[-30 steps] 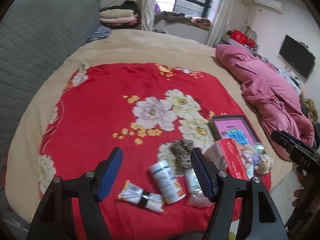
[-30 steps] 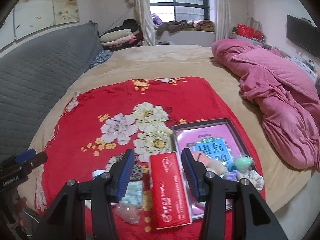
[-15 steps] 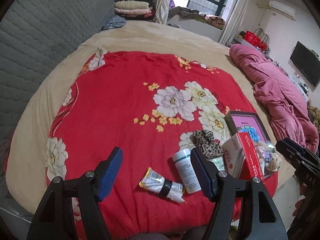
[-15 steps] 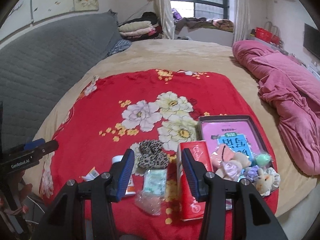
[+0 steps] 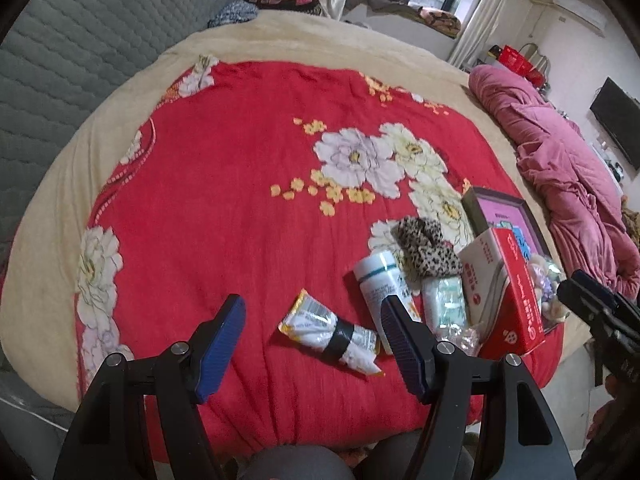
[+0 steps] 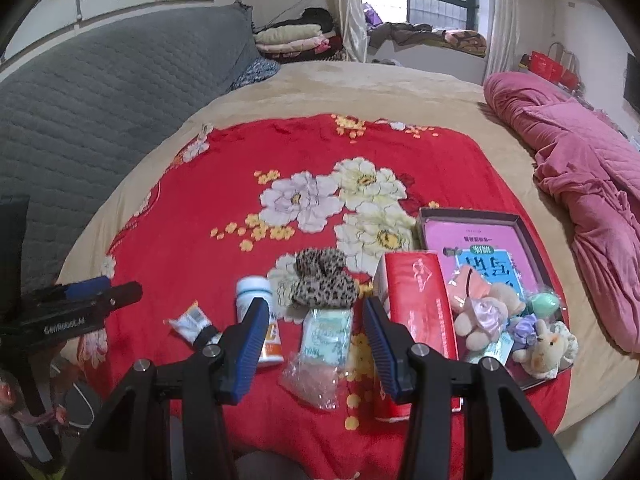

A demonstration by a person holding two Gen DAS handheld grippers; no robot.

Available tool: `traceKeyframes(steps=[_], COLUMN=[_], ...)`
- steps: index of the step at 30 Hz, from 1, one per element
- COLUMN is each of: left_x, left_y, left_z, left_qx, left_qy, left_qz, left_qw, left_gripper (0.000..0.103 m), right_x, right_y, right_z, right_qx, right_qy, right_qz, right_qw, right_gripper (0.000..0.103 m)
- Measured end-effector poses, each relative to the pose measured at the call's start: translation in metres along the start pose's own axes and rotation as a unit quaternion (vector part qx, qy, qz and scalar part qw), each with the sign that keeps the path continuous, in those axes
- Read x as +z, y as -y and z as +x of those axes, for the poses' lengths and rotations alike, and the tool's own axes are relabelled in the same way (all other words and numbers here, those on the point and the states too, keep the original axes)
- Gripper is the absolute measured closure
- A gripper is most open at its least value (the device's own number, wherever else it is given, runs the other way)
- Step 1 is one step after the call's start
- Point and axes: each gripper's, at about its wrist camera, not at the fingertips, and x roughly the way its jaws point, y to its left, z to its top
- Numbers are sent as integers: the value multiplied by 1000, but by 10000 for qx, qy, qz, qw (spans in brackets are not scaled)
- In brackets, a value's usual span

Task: Organize soft objects
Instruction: 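Move both tools back over the remaining pile of items, then reach the left tool toward the white tube with the black band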

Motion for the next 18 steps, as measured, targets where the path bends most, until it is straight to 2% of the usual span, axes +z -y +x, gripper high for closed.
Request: traceKeyframes(steps=[9, 18], left_x=[-22, -40], left_y=[7, 3], left_z=[31, 71], left_qx=[55, 4], left_qy=[-375, -874], left_qz=[-50, -469], left_qw=[9993, 9951], left_gripper=[31, 31], right_x=[-45, -62], right_y=[-13, -26], right_z=[24, 40], right_qx=[1, 109], right_qy=[-486, -671], right_qz=[-437, -586], right_qw=[9979, 9960], right_gripper=[54, 54])
